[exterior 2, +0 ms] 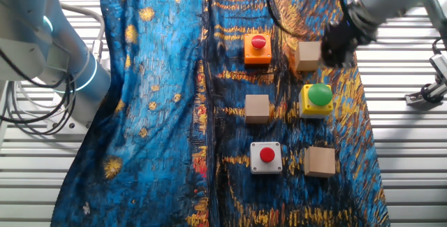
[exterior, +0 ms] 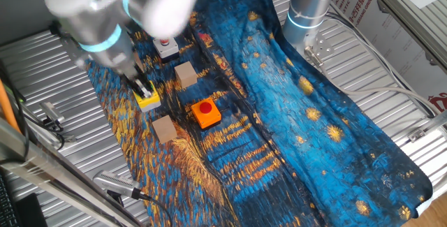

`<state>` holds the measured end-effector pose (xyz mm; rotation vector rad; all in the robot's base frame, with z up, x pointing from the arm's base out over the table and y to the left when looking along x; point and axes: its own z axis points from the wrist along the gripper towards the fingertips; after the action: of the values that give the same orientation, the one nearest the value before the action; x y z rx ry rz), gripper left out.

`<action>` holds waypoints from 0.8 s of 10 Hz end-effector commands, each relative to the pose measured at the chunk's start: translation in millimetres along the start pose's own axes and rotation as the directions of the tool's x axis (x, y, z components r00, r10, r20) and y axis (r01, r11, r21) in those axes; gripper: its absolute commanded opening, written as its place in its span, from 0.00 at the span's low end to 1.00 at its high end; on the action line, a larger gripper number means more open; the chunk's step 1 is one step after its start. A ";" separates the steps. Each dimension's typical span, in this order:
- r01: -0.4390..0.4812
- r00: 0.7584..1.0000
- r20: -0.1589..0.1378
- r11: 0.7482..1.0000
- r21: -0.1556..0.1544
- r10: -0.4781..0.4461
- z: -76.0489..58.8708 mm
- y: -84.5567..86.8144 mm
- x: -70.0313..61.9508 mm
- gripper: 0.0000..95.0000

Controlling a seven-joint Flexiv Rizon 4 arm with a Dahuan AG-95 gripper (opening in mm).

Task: Press three buttons from left to right in sequence

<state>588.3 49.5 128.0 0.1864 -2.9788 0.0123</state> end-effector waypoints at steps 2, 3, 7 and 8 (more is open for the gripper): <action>-0.073 0.997 0.038 0.997 0.006 0.073 26.2 41.8 30.1 0.00; -0.096 0.994 0.042 0.995 -0.001 0.096 31.8 52.0 36.5 0.00; -0.126 0.991 0.037 0.992 -0.004 0.126 27.0 70.6 50.0 0.00; -0.129 0.991 0.036 0.992 -0.006 0.129 21.8 72.2 52.1 0.00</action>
<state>522.0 113.6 118.8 -0.0068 -3.0221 0.0190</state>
